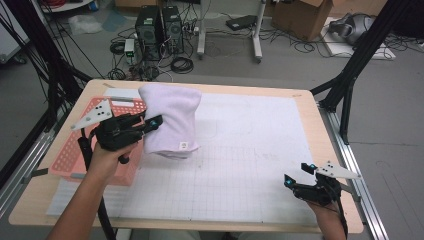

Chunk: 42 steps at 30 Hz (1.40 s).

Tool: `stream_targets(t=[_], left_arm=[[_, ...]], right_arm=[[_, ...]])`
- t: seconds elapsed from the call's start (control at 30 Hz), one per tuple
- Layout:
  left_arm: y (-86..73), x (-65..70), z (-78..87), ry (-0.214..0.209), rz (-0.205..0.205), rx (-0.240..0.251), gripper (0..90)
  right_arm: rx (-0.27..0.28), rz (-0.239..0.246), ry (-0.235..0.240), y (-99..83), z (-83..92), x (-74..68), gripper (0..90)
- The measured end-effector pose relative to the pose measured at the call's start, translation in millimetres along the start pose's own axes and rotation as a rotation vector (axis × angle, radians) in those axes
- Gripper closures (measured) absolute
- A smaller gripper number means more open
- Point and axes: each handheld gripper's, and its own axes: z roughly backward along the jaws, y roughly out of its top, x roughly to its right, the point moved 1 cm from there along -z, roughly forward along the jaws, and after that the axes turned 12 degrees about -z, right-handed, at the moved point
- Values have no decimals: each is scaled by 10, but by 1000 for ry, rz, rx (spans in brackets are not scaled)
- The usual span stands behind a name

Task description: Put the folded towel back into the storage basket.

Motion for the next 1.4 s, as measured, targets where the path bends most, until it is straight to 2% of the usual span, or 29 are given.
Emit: stream_targets(t=[0.37,0.83,1.4], left_arm=[[75,-116,247,22,1,4,727],[172,-231,477,57,-7,6,726],[210,-340,751,101,-11,12,726]], right_arm=[[-4,2,1,11,-31,-21,187],[2,4,3,49,-61,-56,187],[5,9,0,65,-80,-61,187]])
